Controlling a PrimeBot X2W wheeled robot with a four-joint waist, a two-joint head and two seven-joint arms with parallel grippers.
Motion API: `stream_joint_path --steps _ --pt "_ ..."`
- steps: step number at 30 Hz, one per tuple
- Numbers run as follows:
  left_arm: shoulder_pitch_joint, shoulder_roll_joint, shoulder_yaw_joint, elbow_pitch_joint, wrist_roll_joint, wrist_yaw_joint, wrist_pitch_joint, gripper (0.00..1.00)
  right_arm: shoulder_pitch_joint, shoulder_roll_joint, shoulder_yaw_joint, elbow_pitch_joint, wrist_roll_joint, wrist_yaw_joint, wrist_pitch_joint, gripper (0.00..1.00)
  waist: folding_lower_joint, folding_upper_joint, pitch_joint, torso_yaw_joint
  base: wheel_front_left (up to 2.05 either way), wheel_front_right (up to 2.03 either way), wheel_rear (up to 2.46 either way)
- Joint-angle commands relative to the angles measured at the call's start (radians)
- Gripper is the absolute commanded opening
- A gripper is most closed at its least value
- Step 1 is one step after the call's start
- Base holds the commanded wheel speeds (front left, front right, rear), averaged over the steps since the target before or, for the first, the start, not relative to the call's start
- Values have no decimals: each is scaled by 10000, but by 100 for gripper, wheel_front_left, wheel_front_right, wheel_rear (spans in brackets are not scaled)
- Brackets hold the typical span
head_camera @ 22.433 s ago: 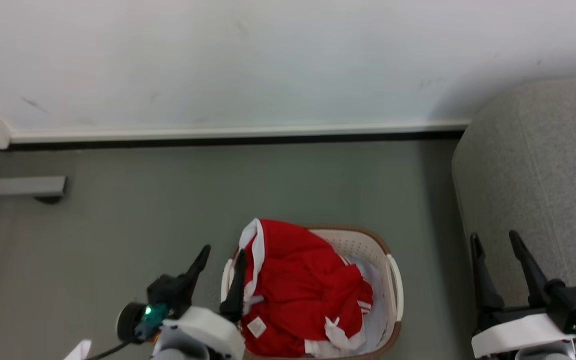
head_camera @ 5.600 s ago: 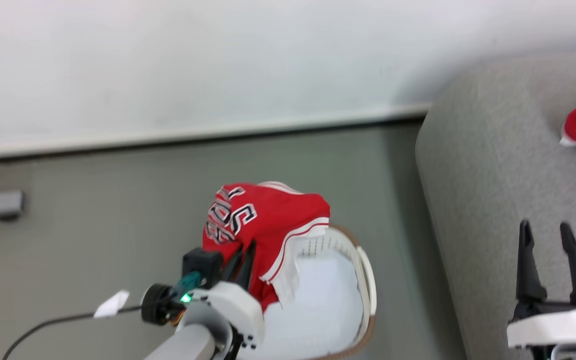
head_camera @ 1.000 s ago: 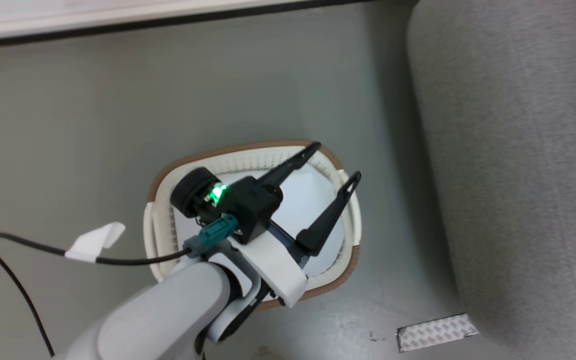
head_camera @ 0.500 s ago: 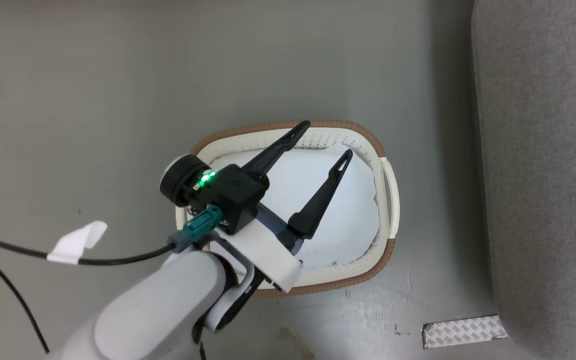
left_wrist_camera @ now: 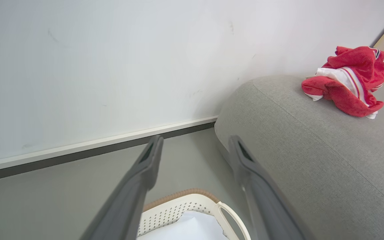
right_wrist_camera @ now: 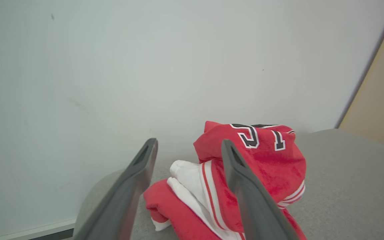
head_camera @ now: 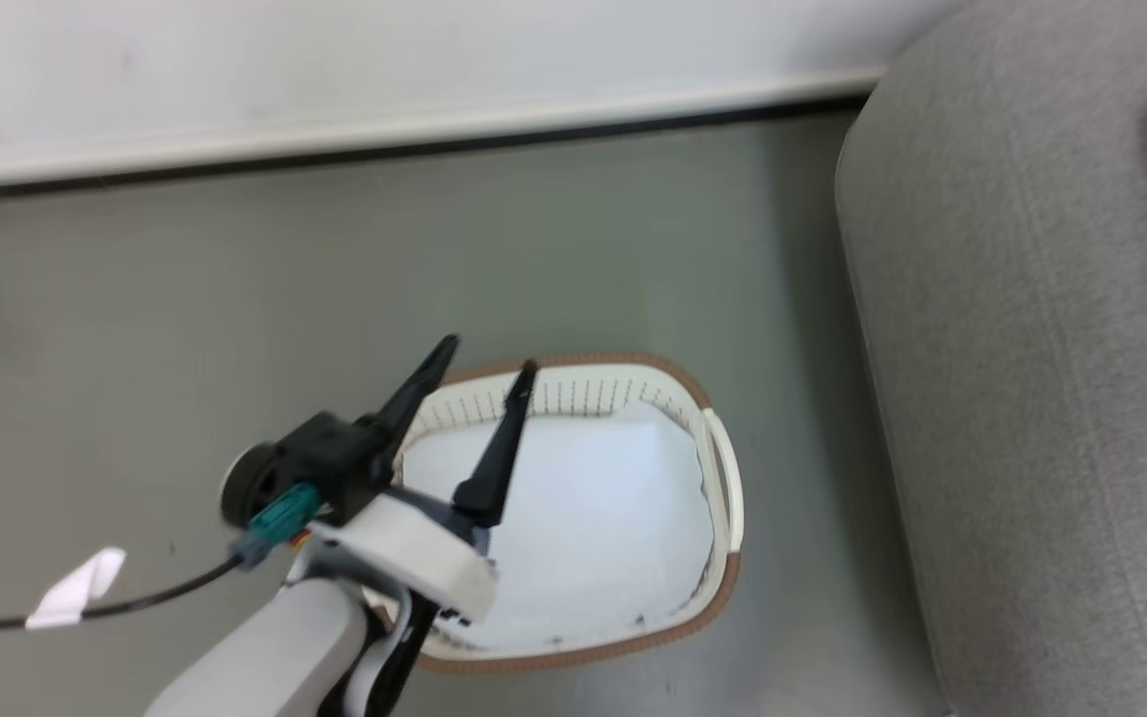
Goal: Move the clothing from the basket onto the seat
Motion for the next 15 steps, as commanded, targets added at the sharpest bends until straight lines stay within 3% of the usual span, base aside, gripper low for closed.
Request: stream_joint_path --steps 1,10,15 --pt "329 75 138 101 -97 148 -128 100 498 -52 251 -238 288 -26 -26 100 2 0 -878 19 0 0 0" --pt "2734 -252 1805 484 -95 887 -278 100 3865 233 2431 -2037 1729 -26 -12 100 2 0 -2909 601 0 0 0" --pt "4109 -591 2763 532 207 699 -279 100 5379 494 3167 -2805 1770 -26 -12 100 2 0 -3590 881 0 0 0"
